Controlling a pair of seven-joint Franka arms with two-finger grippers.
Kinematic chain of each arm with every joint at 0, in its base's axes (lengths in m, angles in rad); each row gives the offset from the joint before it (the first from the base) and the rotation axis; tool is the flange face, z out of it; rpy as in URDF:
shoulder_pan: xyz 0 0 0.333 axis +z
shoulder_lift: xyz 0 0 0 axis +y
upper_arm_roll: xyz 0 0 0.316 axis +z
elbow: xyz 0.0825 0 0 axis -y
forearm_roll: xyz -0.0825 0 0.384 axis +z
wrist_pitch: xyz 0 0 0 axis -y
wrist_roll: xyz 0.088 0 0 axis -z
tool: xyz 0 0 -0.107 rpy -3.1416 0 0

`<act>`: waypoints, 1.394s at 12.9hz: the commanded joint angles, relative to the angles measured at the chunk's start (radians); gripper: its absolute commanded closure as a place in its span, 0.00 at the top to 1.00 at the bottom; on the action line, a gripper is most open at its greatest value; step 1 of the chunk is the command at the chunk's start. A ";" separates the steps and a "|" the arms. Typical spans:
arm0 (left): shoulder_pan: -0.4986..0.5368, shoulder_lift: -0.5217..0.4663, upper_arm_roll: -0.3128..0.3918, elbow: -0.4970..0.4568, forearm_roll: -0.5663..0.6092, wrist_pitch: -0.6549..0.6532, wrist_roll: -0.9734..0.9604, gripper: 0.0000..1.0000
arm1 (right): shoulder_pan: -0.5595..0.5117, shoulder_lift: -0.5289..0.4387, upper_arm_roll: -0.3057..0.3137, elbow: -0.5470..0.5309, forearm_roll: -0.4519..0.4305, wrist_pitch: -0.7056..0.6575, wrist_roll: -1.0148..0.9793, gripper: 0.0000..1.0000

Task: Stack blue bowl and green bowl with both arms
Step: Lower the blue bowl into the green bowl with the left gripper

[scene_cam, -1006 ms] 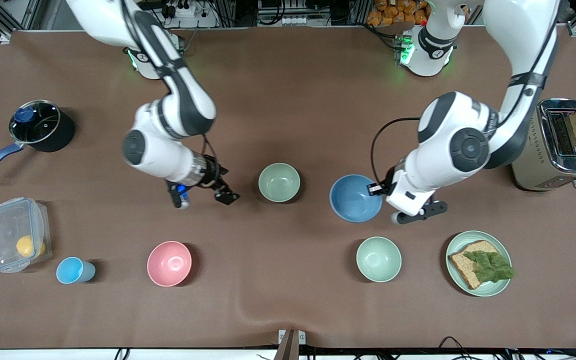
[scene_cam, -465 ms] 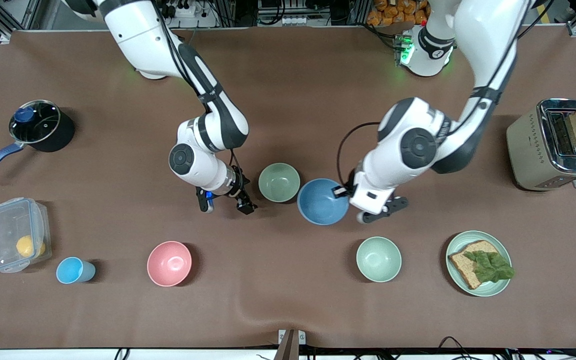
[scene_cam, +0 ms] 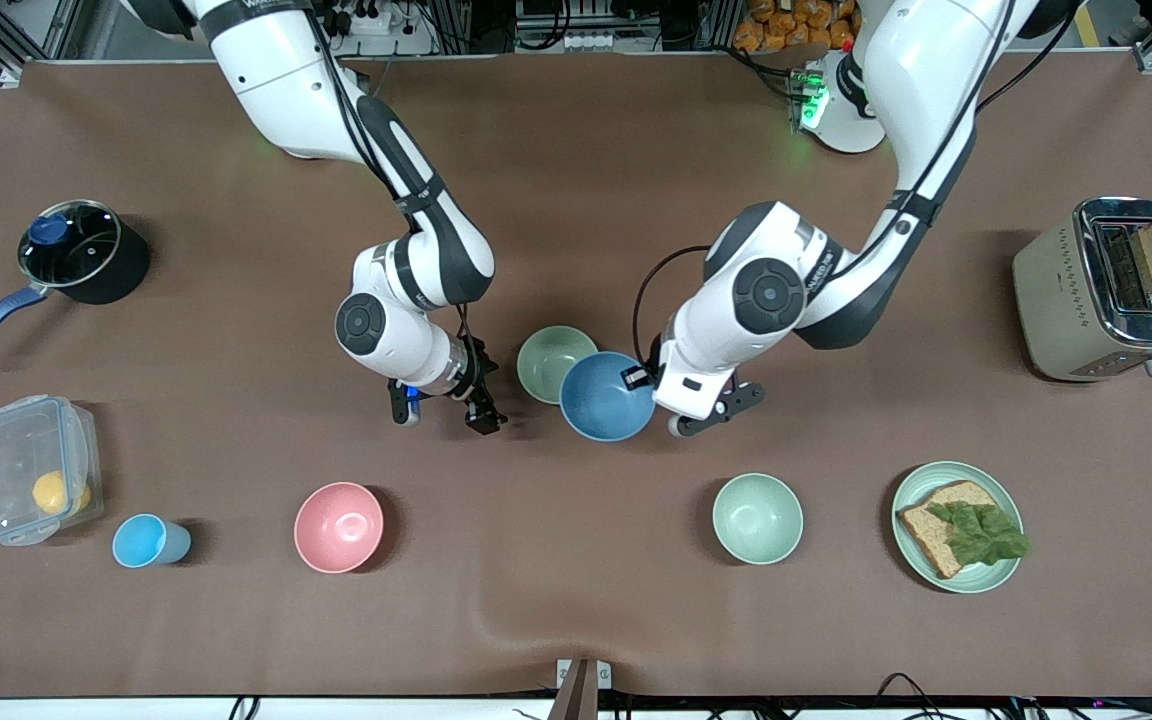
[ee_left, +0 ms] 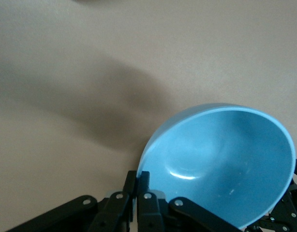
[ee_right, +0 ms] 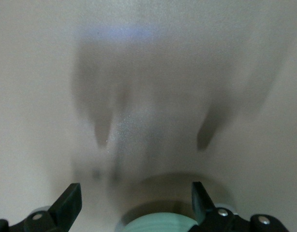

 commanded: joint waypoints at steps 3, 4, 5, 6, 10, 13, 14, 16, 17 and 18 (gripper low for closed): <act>-0.085 0.042 0.008 0.022 0.036 0.025 -0.108 0.00 | -0.009 0.014 0.002 0.014 0.019 -0.005 0.031 1.00; -0.094 0.048 0.008 0.022 0.036 0.026 -0.112 0.00 | -0.009 0.014 0.002 0.014 0.019 -0.005 0.031 1.00; -0.095 0.055 0.006 0.022 0.034 0.029 -0.112 0.00 | -0.009 0.014 0.002 0.014 0.019 -0.005 0.031 1.00; -0.095 0.062 0.007 0.022 0.034 0.031 -0.114 0.00 | -0.010 0.014 0.002 0.014 0.019 -0.005 0.031 1.00; -0.122 0.082 0.008 0.009 0.034 0.048 -0.116 0.00 | -0.021 0.020 0.002 0.013 0.019 -0.011 0.030 1.00; -0.134 0.083 0.008 -0.007 0.034 0.054 -0.116 0.00 | -0.018 0.023 0.002 0.013 0.013 -0.011 0.030 1.00; -0.134 0.085 0.008 -0.017 0.036 0.060 -0.116 0.00 | -0.015 0.023 0.002 0.011 0.011 -0.011 0.030 1.00; -0.134 0.086 0.008 -0.035 0.036 0.089 -0.116 0.00 | -0.012 0.026 0.001 0.011 0.010 -0.010 0.030 1.00; -0.134 0.089 0.008 -0.037 0.036 0.092 -0.116 0.00 | -0.012 0.026 0.001 0.011 0.010 -0.011 0.030 1.00; -0.134 0.091 0.008 -0.037 0.036 0.092 -0.116 0.00 | -0.010 0.026 0.001 0.011 0.010 -0.010 0.030 1.00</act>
